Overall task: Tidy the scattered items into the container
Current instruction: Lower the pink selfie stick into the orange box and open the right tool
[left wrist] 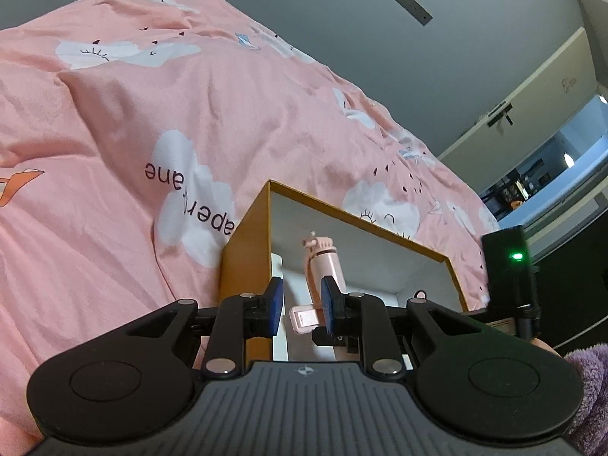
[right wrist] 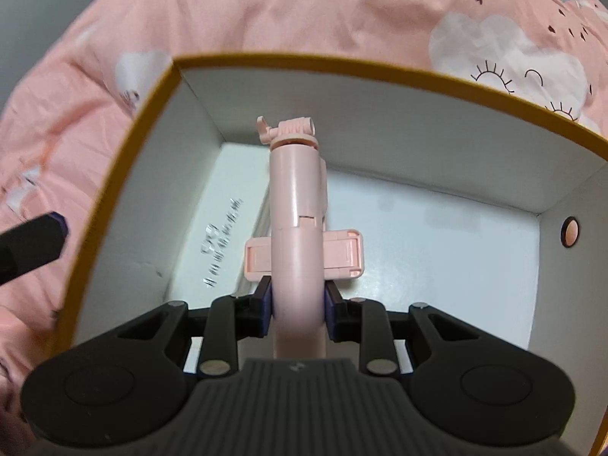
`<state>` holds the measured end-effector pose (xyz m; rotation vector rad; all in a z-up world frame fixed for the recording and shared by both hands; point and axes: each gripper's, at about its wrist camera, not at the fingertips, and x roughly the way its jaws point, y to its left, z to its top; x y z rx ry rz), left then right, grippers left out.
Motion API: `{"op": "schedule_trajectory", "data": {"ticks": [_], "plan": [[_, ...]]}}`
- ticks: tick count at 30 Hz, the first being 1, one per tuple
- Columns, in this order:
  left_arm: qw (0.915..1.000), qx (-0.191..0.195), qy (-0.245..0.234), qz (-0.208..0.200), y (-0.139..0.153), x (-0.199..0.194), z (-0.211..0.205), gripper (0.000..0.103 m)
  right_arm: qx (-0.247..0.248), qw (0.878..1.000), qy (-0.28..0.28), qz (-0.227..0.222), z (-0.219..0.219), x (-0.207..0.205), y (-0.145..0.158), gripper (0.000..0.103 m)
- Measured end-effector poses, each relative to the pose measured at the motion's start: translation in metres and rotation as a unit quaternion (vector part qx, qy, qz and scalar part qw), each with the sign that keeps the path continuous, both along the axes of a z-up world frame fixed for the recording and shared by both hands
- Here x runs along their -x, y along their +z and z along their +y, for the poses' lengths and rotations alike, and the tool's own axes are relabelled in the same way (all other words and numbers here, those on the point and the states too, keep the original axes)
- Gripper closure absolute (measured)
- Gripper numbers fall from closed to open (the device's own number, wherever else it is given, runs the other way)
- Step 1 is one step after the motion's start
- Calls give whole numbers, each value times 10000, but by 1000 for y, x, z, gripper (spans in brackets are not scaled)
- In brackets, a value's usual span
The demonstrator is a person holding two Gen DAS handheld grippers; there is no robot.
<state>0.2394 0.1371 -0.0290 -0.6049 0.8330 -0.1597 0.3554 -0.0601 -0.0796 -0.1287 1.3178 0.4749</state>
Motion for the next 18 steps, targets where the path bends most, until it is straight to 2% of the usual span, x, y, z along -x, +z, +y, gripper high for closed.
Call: {"op": "schedule_trajectory", "data": {"ticks": [6,11,18], "plan": [[9999,-26,161,54,-1,2,7,79,-797,9963,-218,251,-2,-1,5,73],[9998,-24,193,96,-4,2,9,79,-1186,9906,-429,523,2,0,12,73],[9997,-14,212,157,-9,2,11,79,-874,9943,-459,394,17,5,12,73]]}}
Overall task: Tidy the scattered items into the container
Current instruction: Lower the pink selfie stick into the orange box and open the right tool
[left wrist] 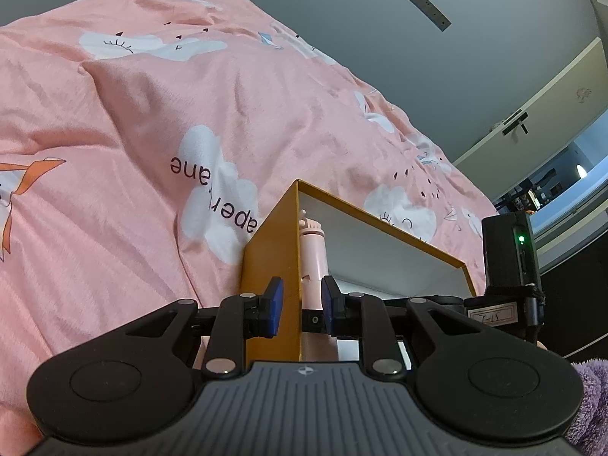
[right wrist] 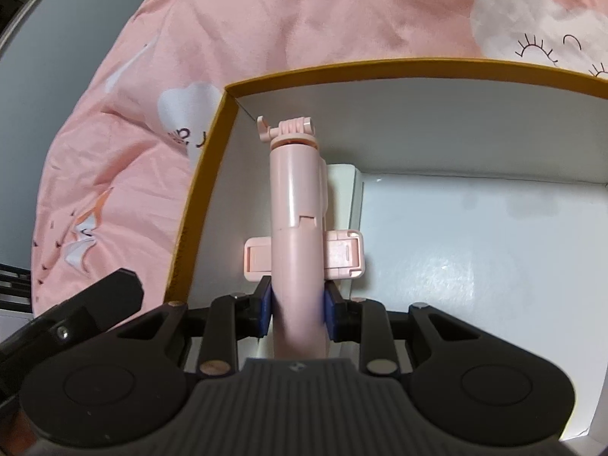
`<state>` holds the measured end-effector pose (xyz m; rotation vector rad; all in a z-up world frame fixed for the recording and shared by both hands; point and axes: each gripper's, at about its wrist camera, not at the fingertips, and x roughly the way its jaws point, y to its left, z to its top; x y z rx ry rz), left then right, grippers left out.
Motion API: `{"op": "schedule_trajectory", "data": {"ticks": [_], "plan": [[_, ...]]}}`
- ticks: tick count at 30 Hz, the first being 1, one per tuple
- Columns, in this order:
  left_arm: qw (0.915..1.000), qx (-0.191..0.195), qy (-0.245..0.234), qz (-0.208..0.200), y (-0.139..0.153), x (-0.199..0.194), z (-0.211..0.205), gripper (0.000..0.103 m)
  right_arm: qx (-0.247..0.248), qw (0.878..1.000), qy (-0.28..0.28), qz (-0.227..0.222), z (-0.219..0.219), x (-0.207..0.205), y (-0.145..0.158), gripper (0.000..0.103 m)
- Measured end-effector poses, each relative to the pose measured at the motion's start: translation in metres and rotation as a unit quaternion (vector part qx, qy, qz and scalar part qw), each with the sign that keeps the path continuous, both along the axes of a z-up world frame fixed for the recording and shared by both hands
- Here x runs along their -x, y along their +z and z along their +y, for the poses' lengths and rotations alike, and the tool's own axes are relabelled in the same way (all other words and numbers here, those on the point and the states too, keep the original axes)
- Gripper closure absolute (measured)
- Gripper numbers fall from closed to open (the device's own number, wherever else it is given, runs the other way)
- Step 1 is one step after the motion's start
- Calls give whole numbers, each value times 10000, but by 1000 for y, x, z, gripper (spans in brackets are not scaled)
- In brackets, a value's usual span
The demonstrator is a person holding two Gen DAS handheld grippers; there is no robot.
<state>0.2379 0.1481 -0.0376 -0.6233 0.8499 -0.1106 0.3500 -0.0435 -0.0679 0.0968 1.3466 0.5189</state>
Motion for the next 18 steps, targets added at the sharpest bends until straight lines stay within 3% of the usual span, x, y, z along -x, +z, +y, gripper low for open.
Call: {"op": "schedule_trajectory", "data": {"ticks": [6,10,18], "plan": [[10000,-15,-14,73,-4,-1,-2,79,169,9998,-61,22,8,-6,-14,73],[10000,-32,6,85,-4,0,-1,79,27,9999,-65,75,12,-10,-21,71],[10000,-5,13,84,-3,1,0,79,-112,9999,11,12,2,-6,-8,70]]}}
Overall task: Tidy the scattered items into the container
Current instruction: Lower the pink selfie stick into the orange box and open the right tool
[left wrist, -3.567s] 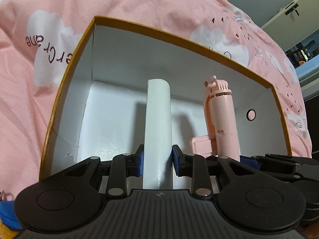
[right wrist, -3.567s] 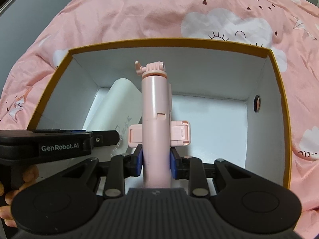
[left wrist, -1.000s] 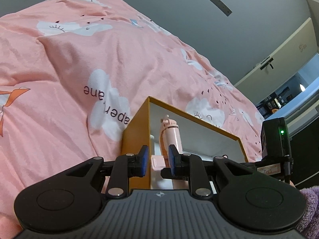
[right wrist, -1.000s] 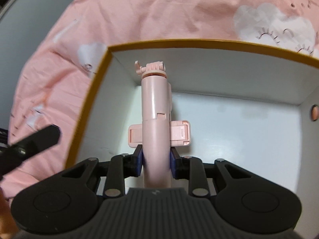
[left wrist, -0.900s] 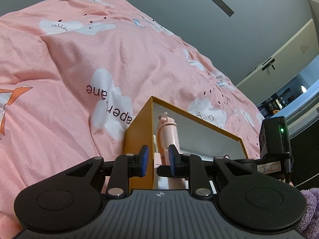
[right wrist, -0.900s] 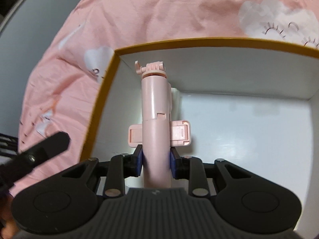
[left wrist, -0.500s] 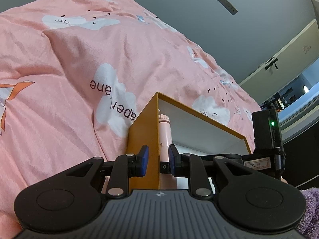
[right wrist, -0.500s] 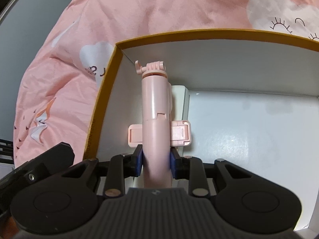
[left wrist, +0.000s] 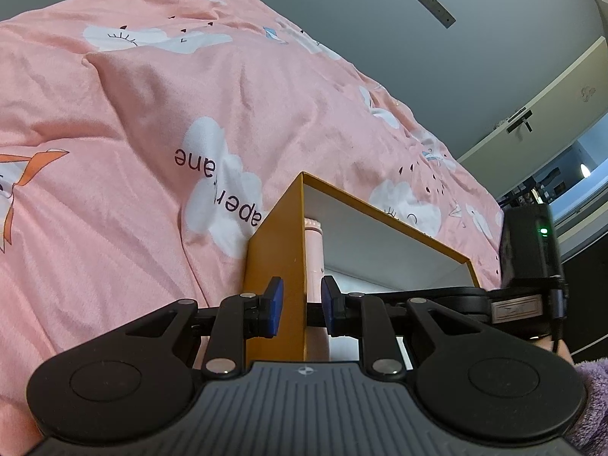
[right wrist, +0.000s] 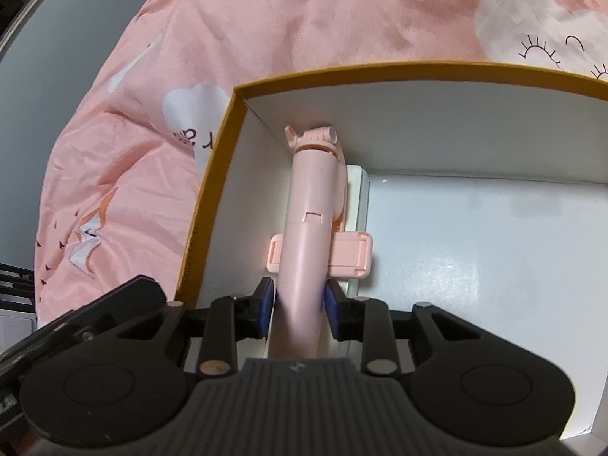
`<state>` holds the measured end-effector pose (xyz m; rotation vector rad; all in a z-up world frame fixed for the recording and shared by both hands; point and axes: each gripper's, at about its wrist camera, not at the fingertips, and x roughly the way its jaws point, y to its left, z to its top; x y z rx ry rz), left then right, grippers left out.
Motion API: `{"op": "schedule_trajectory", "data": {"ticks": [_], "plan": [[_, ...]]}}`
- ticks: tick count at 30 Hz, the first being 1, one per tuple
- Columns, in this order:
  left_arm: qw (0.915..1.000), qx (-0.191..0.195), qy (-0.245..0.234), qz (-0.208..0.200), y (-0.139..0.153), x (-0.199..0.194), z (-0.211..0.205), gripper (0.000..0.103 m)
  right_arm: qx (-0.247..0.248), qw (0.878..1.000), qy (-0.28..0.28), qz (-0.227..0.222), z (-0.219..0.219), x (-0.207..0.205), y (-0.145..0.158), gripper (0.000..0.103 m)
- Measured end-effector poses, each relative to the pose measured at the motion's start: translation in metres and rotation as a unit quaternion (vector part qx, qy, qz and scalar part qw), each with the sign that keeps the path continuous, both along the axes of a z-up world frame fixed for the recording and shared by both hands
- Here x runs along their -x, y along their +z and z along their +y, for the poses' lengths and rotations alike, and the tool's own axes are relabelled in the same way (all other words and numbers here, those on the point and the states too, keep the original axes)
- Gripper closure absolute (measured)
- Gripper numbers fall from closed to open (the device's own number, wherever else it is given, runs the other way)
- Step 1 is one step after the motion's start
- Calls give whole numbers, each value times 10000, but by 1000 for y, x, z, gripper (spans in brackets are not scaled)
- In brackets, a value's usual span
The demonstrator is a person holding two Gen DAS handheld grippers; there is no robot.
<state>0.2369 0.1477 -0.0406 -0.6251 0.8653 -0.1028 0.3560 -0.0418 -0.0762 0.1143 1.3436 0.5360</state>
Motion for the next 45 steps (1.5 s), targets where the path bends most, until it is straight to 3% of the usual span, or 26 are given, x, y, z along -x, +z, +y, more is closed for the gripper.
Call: {"op": "schedule_trajectory", "data": {"ticks": [11,27,33,39,45], "plan": [[10000,5,11,11,-1,2,0,79,-365,9989,-74,269,-18,4,1,70],[10000,-35,31,47,-4,4,-2,79,-443,9978,-456,176,-31,-5,6,70],[10000,-40,18,64,-6,4,-3,79,316,9967,-649,-359,-32,-13,4,76],[9999,-43,67,106,-9,3,-1,79,848,9938,-610,-391,-21,-21,-10,80],[9999,-18,57,115,-11,2,0,79,885,9945,-439,-342,-11,-21,-17,86]]}}
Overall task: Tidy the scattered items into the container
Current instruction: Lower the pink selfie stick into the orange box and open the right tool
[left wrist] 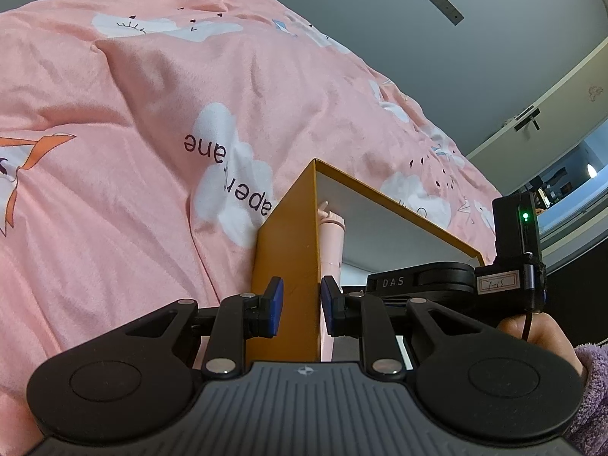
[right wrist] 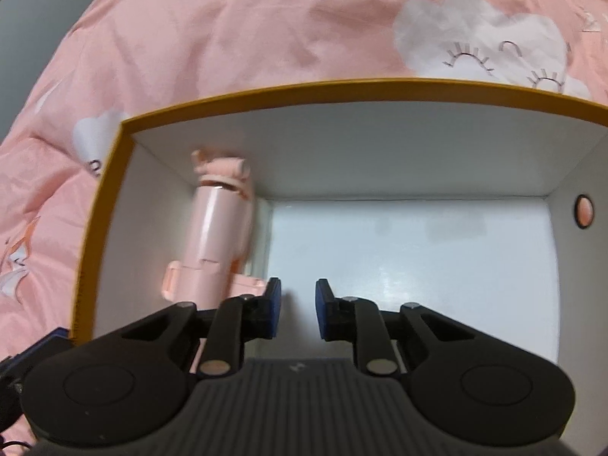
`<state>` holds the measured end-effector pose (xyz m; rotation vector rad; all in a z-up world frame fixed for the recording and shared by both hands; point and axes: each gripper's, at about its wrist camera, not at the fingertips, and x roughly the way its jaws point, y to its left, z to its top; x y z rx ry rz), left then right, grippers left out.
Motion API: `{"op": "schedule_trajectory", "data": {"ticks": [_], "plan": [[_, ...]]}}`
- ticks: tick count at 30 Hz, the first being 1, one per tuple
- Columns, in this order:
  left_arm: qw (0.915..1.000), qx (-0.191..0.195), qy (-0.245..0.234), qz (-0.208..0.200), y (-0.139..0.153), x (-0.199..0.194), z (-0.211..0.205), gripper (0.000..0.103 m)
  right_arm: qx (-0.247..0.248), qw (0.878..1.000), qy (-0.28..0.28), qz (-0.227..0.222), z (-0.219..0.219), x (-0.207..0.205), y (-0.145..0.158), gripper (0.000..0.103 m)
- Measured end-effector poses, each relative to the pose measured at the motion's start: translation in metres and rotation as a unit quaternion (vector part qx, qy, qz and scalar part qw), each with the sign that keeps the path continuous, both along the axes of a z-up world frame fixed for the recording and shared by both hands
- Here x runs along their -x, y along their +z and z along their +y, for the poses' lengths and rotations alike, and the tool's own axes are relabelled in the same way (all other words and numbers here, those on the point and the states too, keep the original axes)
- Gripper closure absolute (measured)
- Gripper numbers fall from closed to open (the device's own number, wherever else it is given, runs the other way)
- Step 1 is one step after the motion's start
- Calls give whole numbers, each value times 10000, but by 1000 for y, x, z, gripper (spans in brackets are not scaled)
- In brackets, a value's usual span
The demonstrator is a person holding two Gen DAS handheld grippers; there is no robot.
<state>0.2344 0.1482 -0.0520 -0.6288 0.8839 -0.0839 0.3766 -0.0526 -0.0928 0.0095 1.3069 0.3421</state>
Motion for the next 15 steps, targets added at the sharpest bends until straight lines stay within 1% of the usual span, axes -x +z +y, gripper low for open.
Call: {"op": "schedule_trajectory", "data": {"ticks": [3,4,6,11,15], "plan": [[10000,0,2,2,0,0,0,79,92,9997,113,-171,6,2,3,89],[10000,-1,2,4,0,0,0,79,79,9997,123,-205,6,2,3,92],[10000,-4,0,6,-1,0,0,79,17,9996,107,-248,6,1,4,94],[10000,-19,-1,2,0,0,-1,79,-10,9997,119,-201,4,2,2,93],[9999,-104,13,-24,1,2,-2,79,12,9995,105,-291,3,5,6,92]]}}
